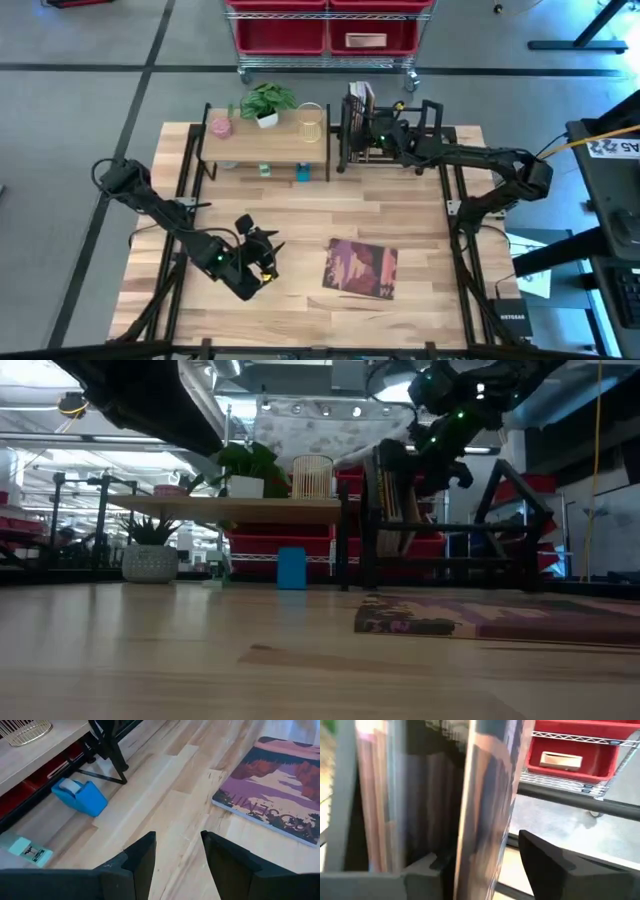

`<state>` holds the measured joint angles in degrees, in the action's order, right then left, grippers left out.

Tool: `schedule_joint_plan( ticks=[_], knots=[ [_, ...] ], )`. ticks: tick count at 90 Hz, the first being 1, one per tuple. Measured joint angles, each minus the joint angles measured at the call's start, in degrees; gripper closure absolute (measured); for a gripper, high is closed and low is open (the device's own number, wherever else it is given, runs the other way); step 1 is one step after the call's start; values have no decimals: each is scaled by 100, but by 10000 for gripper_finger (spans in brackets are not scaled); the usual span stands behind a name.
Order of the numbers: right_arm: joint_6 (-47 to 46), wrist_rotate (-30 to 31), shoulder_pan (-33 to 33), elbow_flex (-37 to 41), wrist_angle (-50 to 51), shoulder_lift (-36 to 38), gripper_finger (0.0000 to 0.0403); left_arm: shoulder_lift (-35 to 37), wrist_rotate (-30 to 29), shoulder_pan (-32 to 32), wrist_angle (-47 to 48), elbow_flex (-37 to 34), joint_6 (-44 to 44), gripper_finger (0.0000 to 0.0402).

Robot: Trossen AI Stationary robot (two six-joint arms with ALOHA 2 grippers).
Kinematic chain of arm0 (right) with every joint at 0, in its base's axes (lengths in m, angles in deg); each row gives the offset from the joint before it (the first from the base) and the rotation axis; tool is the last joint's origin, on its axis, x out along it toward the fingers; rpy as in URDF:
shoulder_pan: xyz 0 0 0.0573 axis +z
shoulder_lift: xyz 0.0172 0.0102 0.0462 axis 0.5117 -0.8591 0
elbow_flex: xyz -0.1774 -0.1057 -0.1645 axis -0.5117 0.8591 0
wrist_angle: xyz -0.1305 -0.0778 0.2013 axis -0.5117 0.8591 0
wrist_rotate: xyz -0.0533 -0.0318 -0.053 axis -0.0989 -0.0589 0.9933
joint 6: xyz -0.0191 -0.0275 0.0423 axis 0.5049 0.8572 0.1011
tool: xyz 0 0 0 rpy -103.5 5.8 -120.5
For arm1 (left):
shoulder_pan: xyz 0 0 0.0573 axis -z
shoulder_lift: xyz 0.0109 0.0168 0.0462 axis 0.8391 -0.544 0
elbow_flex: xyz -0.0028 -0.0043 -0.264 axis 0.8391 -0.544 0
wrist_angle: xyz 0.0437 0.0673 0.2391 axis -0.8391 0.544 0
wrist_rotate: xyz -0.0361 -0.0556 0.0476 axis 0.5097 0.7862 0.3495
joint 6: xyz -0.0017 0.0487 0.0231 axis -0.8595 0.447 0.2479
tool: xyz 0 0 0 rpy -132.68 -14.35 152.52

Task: Stock shelves
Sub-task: Put the brown book on the bookshelf

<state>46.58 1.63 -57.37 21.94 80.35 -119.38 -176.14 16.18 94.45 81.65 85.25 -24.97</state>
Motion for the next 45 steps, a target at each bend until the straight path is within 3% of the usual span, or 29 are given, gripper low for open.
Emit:
schedule_joint_plan(
  ticks=[45],
  knots=[
    [11,-1001,0,-2,873,829,235,-2,-2,0,-172,0,149,249]
  ],
)
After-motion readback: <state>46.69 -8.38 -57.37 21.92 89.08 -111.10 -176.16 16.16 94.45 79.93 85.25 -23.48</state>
